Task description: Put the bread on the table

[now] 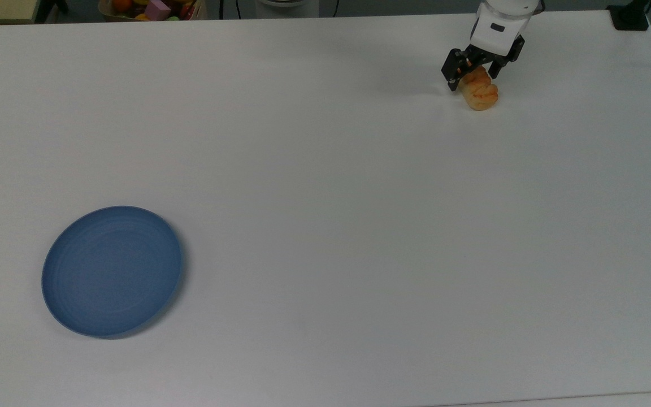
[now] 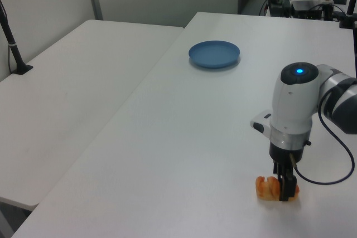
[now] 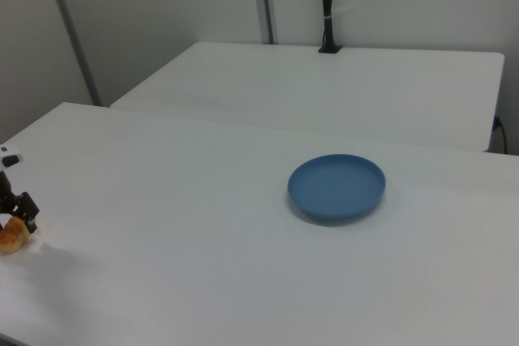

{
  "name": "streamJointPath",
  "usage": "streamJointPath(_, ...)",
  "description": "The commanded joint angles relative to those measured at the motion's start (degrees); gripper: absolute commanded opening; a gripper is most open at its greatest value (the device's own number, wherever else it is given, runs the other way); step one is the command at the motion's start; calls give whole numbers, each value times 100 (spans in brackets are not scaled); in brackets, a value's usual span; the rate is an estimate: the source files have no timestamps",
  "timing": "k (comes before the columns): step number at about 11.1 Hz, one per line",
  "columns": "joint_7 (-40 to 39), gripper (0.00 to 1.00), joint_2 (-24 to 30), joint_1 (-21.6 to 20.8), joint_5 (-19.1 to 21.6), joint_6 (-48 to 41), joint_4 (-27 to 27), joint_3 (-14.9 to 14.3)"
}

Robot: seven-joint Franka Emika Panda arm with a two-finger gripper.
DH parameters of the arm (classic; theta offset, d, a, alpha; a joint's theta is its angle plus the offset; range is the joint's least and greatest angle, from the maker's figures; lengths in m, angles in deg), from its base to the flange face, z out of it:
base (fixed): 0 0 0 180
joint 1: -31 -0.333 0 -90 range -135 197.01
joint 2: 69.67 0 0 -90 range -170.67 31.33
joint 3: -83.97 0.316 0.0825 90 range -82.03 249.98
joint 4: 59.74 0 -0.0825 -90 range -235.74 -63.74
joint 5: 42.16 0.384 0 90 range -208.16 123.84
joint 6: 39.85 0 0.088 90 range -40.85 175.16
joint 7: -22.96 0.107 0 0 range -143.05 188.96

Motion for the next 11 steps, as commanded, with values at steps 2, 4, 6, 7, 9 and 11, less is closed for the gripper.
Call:
streamJointPath(2, -31, 100, 408, 314, 34, -1076, 571, -38)
streamJointPath(4, -101, 100, 820, 455, 42, -1307, 624, -282)
streamJointPath(6, -215, 100, 1085, 516, 164, -1823, 904, -704)
streamJointPath(7, -224, 100, 1182, 560, 400, -2113, 1106, -949)
streamJointPath(9, -233, 100, 1497, 561, 989, -2824, 1493, -1582)
streamJointPath(11, -224, 100, 1884, 561, 1027, -3239, 1556, -2031)
